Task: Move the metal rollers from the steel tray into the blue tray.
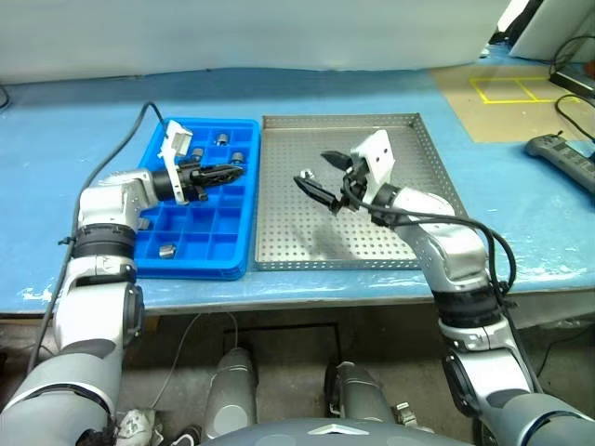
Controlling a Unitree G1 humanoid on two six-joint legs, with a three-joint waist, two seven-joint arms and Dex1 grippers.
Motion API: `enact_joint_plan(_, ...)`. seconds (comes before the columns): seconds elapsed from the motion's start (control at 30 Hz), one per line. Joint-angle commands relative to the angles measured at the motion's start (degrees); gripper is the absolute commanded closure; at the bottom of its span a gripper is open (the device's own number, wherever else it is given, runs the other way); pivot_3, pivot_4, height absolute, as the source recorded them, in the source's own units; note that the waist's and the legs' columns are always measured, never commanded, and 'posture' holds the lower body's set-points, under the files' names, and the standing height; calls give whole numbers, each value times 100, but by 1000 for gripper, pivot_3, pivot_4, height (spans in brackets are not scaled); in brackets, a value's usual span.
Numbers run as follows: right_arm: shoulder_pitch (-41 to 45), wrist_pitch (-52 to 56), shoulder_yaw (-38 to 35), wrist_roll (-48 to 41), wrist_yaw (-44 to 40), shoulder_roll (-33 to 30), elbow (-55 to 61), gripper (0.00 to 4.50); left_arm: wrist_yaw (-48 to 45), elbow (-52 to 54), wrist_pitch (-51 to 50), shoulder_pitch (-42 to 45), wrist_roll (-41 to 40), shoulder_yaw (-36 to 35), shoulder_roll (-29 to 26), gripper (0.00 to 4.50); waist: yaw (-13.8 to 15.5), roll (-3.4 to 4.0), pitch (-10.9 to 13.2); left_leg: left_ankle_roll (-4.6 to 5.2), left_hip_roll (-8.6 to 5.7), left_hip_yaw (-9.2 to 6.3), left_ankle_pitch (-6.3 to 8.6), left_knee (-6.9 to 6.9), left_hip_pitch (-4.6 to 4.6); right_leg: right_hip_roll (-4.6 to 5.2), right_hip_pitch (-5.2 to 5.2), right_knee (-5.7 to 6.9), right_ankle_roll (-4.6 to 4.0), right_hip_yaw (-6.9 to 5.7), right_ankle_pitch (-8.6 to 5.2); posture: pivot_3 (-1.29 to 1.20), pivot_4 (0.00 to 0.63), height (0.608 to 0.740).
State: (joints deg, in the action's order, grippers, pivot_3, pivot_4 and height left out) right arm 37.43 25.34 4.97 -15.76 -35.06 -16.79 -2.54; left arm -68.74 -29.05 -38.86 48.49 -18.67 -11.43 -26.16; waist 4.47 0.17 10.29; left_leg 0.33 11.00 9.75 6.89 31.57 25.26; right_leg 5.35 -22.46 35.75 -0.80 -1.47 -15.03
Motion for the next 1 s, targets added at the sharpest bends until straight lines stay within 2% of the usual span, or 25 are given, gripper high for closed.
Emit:
enact_joint_plan(0.03, 417, -690, 46, 206, -179, 123, -913, 0, 567, 934, -275, -151, -428, -216, 121, 2278, 11, 0, 0, -1, 0, 0, -1, 1, 0, 0, 1, 0, -1, 0, 1, -43, 150, 740)
enact_joint_plan(0.1, 706, -1088, 92, 405, -168, 252, -1618, 0, 803, 1257, -416, -314, -631, -273, 184, 1634, 3, 0, 0, -3, -2, 0, -3, 4, -2, 0, 3, 2, -2, 1, 1, -38, 150, 740)
enact_joint_plan(0.27, 1569, -1913, -83, 913, 525, 470, -4026, 0, 1292, 1778, -695, -568, -906, -305, 97, 15, -26, 0, 0, -9, -4, 0, -8, 9, 2, -5, -5, 10, -2, 2, 2, 5, 150, 740)
enact_joint_plan(0.53, 2324, -2692, -573, 909, 1018, 792, -6112, 0, 1419, 2254, -932, -899, -1268, -250, -267, 15, -25, 1, 0, 11, -5, -1, -19, 22, 49, -14, -50, 19, -2, -5, 2, 36, 150, 740)
enact_joint_plan(0.63, 2539, -2840, -776, 833, 1004, 923, -6389, 0, 1547, 2231, -936, -909, -1329, -256, -275, 15, -23, 1, 0, 19, -2, -5, -14, 64, 81, -13, -74, 51, -2, -7, 2, 37, 150, 740)
enact_joint_plan(1.0, 2689, -2880, -850, 1162, 1241, 1141, -7069, 0, 1773, 2402, -764, -973, -1350, 31, -214, 15, 3, 2, 1, -17, 40, -1, -23, 77, 57, -22, -72, 99, -5, -5, 2, 38, 150, 740)
